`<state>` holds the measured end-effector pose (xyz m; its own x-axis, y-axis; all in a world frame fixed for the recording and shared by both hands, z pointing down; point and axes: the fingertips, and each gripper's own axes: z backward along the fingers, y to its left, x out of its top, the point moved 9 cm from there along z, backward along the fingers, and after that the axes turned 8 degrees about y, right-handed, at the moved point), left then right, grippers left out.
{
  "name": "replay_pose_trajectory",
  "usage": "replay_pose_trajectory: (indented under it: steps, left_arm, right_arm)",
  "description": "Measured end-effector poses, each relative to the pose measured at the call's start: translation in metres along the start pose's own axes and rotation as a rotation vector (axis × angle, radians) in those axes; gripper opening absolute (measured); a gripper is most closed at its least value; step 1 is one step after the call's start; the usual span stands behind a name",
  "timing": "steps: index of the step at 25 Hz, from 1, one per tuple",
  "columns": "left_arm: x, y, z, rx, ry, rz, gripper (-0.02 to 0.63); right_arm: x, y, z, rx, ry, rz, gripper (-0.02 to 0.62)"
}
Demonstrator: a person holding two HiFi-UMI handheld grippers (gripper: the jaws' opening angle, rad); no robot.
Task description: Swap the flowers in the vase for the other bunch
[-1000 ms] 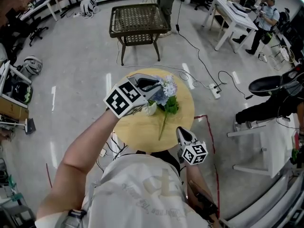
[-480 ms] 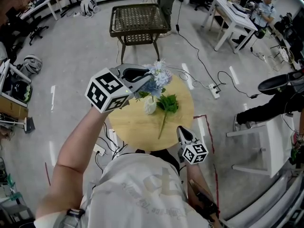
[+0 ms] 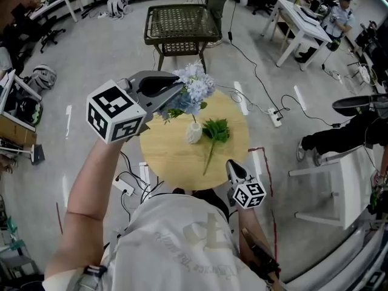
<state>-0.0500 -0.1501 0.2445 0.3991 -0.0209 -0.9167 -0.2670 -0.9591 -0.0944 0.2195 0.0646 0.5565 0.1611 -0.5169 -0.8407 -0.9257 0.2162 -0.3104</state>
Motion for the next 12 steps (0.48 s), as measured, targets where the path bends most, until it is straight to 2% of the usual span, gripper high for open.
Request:
replay_pose_trajectory:
  steps: [7,12]
  left_arm:
    - [-0.007,0.006,0.029,0.051,-0.001,0.014,0.041]
    - [-0.032,0.004,0.034,0.047,0.046,0.045,0.041]
  right_arm:
    - [-0.001,0.008,-0.004,0.021,0.007,0.009,0.011]
    - [0.0,0.017,-0.011,0.037,0.021,0.017,0.011]
